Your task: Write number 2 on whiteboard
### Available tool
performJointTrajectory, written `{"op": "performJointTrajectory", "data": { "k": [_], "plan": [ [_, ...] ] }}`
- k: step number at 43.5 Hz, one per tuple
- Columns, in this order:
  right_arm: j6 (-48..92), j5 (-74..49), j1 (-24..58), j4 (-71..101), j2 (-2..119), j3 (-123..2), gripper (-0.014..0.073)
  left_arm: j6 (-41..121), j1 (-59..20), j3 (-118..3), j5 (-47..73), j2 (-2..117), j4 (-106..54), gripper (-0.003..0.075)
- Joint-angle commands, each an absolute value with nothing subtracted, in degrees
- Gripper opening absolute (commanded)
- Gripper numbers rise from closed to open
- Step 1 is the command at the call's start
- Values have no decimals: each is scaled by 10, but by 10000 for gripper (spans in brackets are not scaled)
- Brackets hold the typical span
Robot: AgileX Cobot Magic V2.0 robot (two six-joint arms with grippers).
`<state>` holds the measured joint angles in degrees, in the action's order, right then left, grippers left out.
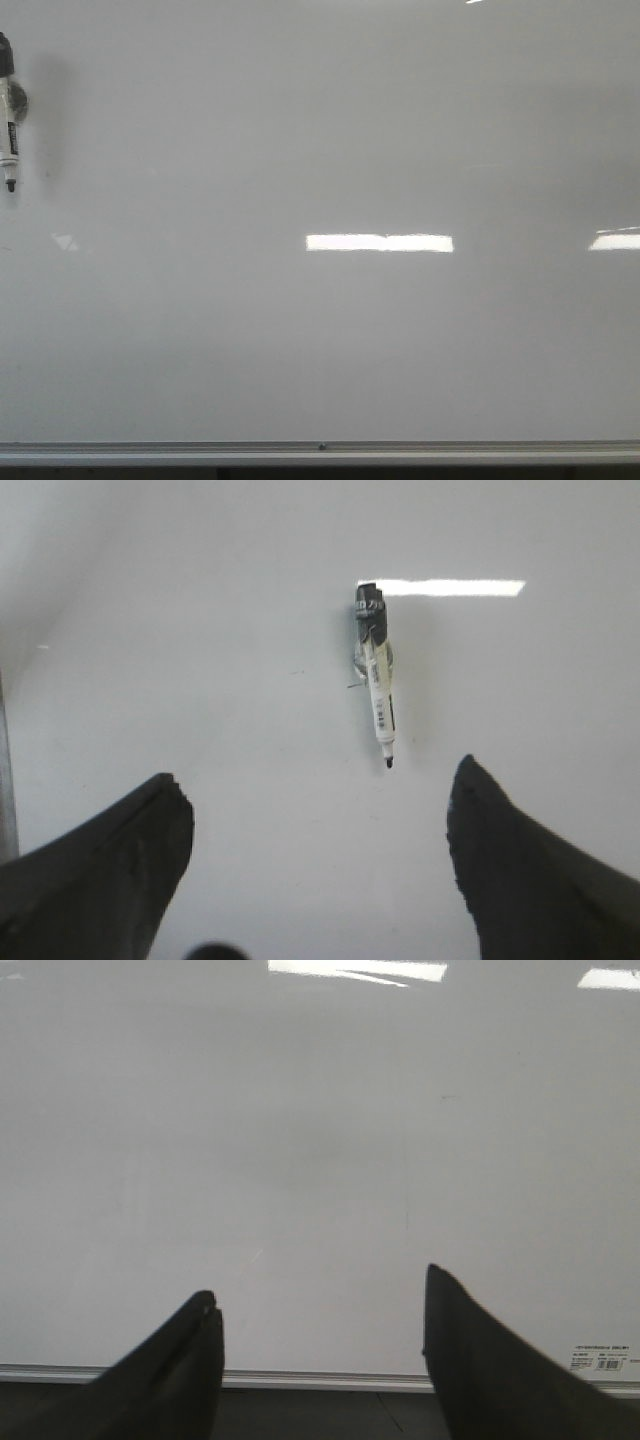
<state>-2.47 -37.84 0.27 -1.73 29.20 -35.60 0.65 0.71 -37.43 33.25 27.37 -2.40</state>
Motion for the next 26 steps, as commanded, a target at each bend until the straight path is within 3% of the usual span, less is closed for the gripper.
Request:
{"op": "performJointTrajectory", "data": {
  "k": [1,9,26],
  "plan": [
    [-18,-337,4,-23,297,-375,475,8,3,-394,257,299,-67,554],
    [-18,-336,4,-23,297,-375,475,86,3,-411,246,371,-122,554],
    [-18,-336,4,-22,297,-375,475,88,3,-411,113,582,-123,554]
  ]
}}
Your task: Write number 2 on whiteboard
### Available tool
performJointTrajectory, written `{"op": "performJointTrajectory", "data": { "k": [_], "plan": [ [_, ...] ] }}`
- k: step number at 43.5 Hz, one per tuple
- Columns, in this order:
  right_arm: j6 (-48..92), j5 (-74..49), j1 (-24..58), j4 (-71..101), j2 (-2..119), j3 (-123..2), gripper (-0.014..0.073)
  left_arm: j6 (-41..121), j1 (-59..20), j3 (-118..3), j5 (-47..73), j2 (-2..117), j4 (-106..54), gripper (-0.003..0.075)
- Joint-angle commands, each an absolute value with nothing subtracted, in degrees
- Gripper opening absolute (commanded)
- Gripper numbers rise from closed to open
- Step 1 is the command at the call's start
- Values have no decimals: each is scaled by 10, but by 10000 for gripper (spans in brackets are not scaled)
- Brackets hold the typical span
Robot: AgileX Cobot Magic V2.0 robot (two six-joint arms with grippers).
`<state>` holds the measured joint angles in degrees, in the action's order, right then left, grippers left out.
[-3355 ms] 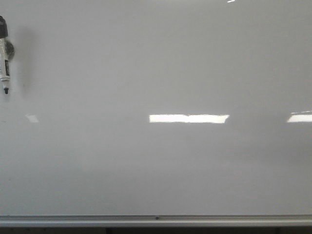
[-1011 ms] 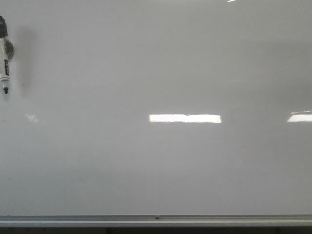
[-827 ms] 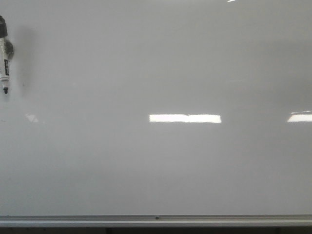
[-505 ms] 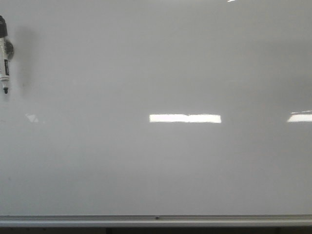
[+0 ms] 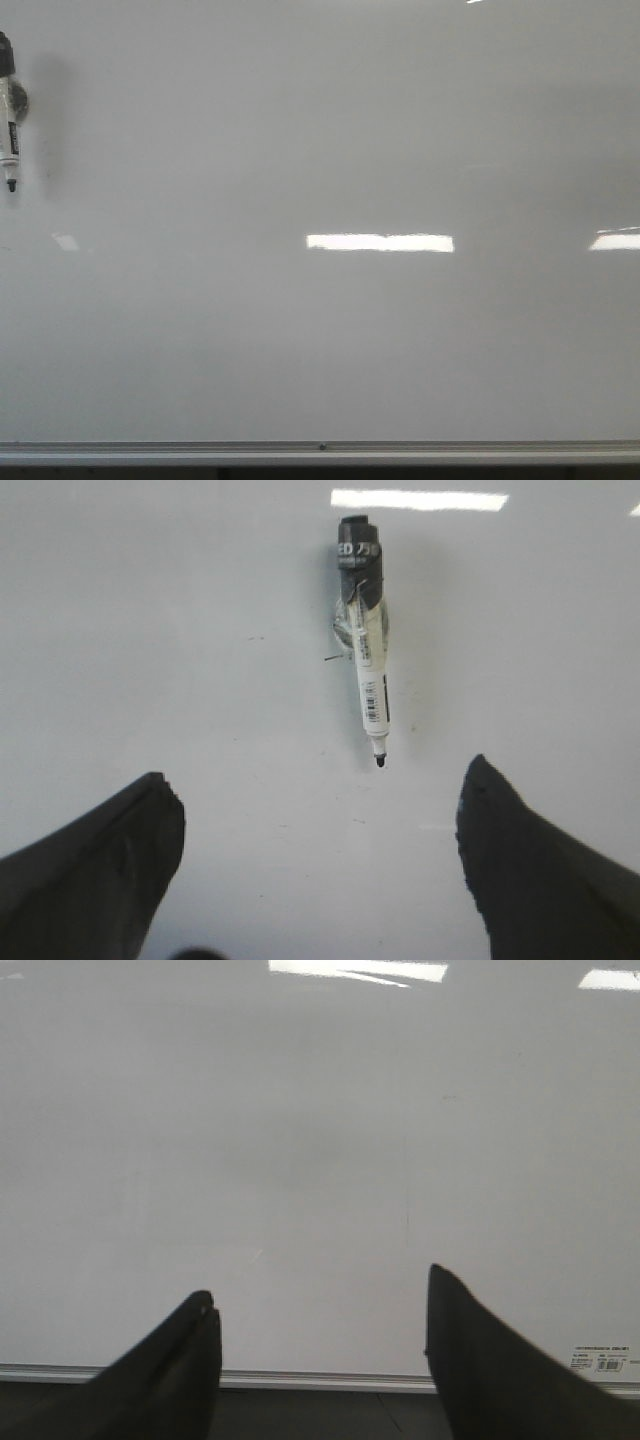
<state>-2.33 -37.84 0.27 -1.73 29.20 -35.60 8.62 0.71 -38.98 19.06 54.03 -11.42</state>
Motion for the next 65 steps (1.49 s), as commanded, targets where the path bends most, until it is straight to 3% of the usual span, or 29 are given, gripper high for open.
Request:
{"op": "performJointTrajectory", "data": {
  "k": [1,21,42,65],
  "plan": [
    [-18,-335,4,-21,297,-375,475,88,3,-411,104,595,-123,554],
    [-18,-319,4,-21,297,-375,475,88,-37,-460,24,779,-142,554],
    [-18,-319,4,-21,297,-375,475,88,-67,-510,-26,864,-148,552],
    [-18,-319,4,-21,297,-375,475,88,-67,-532,-25,893,-148,251]
  ]
}}
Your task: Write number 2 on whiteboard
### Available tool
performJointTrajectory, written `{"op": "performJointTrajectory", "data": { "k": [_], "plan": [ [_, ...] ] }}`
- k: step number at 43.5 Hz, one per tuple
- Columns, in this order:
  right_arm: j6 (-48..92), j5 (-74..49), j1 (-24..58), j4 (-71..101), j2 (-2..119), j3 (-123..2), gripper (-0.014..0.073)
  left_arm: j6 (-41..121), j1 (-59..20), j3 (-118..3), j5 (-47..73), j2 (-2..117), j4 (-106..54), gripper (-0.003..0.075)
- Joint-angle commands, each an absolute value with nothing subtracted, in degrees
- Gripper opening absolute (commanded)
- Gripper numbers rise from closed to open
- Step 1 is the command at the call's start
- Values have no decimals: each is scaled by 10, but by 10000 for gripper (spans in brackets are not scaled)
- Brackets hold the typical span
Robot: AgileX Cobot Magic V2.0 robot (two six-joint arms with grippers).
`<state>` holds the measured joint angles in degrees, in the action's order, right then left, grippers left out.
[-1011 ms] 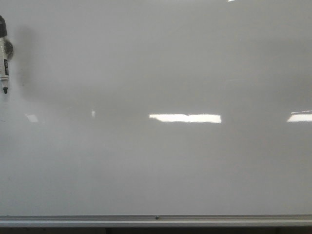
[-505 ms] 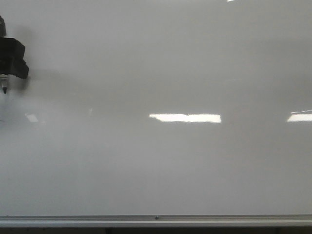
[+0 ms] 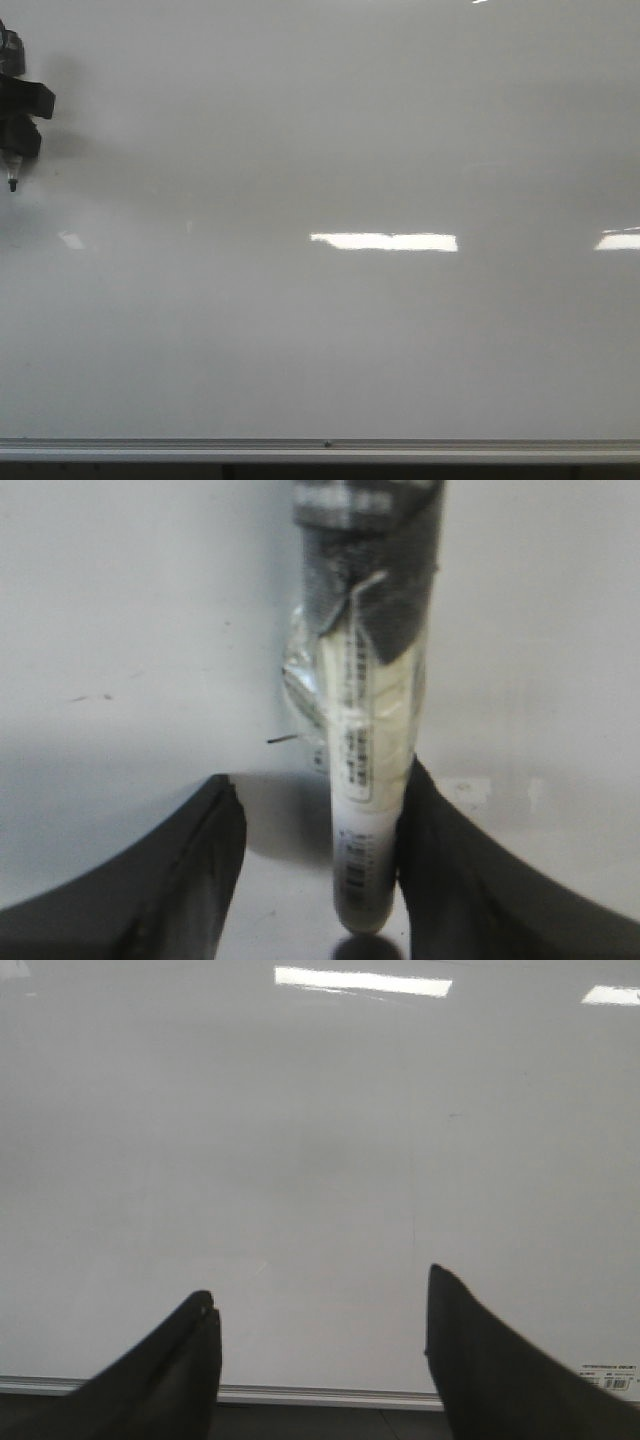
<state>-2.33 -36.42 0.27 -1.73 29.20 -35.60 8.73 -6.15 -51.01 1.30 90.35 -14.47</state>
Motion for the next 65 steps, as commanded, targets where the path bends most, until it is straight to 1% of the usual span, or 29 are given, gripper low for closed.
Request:
{"op": "performJointTrajectory", "data": {
  "k": [1,9,16,21,25,30,34,38,49,52,57,65],
  "plan": [
    [-18,-319,4,-21,297,-375,475,88,-67,-532,-25,893,-148,238],
    [-18,-319,4,-21,297,-375,475,88,-67,-532,-26,893,-147,111],
    [-18,-318,4,-21,297,-375,475,88,-67,-532,-19,891,-146,42],
    [-18,-317,4,-20,297,-376,475,88,-67,-544,29,875,-123,6],
    [-18,-341,4,-11,299,-390,475,88,-67,-568,124,844,-89,-12],
    [-14,-403,4,5,317,-428,475,102,-71,-598,260,799,-66,-13],
    [27,-458,4,33,345,-464,475,152,-84,-612,354,760,-67,-13],
    [81,-505,5,82,374,-492,475,209,-104,-616,410,731,-68,-13],
    [272,-560,18,239,458,-538,475,332,-187,-631,547,700,-99,-13],
    [319,-573,39,267,478,-549,475,363,-217,-642,583,700,-120,-13],
    [380,-591,100,279,516,-570,475,390,-278,-658,612,700,-136,-13],
    [461,-598,200,279,561,-593,475,403,-374,-680,620,710,-134,-13]
  ]
}}
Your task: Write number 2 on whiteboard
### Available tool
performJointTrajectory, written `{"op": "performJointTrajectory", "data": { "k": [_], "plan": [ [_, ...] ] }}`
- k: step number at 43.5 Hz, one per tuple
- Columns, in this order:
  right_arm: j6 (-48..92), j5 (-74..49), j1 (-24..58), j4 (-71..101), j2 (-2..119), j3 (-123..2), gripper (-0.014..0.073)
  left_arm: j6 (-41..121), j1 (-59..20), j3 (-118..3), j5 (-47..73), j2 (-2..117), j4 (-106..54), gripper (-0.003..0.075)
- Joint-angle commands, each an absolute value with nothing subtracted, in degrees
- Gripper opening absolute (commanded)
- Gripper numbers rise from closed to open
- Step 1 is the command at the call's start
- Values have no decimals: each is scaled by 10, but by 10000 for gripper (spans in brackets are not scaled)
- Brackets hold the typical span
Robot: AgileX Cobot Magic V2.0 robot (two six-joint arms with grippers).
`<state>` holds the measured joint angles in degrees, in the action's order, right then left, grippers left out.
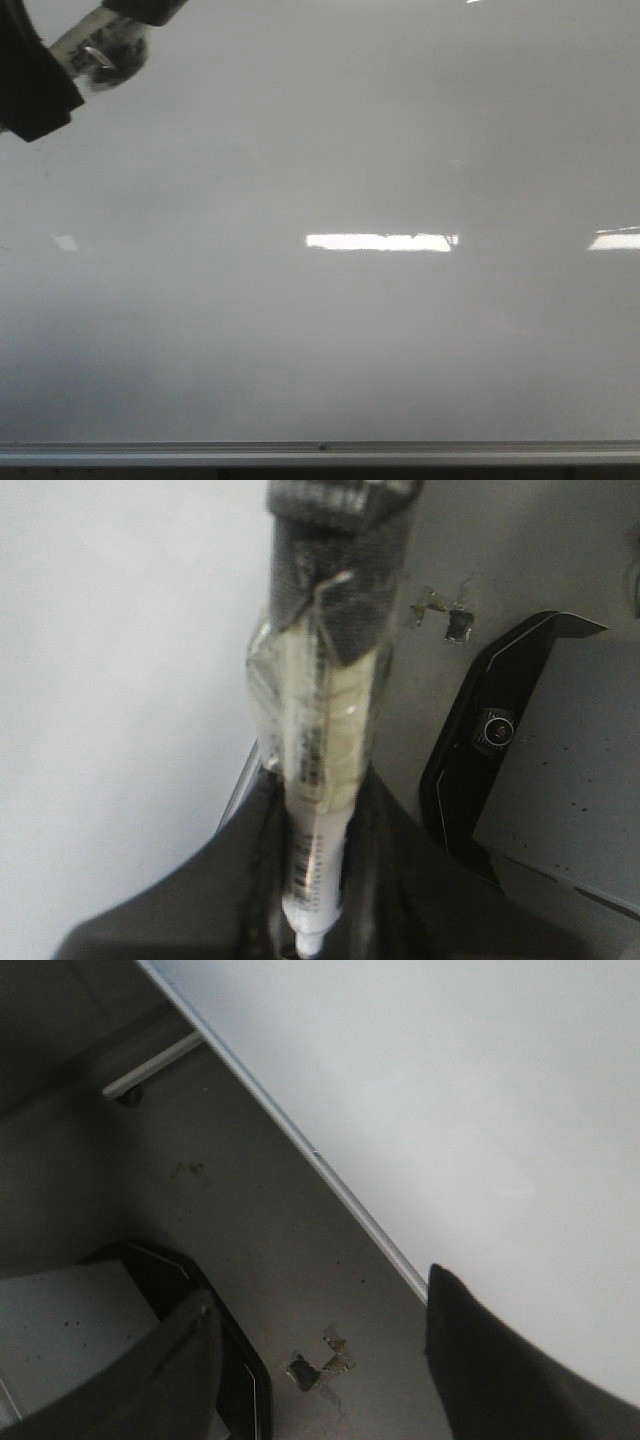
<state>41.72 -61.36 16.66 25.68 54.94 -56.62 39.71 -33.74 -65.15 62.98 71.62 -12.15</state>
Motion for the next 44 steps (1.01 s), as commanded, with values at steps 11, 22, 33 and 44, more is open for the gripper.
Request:
{"op": "performJointTrajectory", "data": {
  "k": [11,22,33,44],
  "plan": [
    [486,-590,315,279,612,-639,475,403,-480,-734,623,763,-105,-12],
    [486,-572,380,279,657,-675,475,403,-526,-785,624,805,-106,-12],
    [486,-551,382,274,663,-675,466,403,-526,-795,627,812,-105,-12],
    [486,-552,382,245,663,-675,337,403,-526,-795,627,812,-95,-12]
  ]
}}
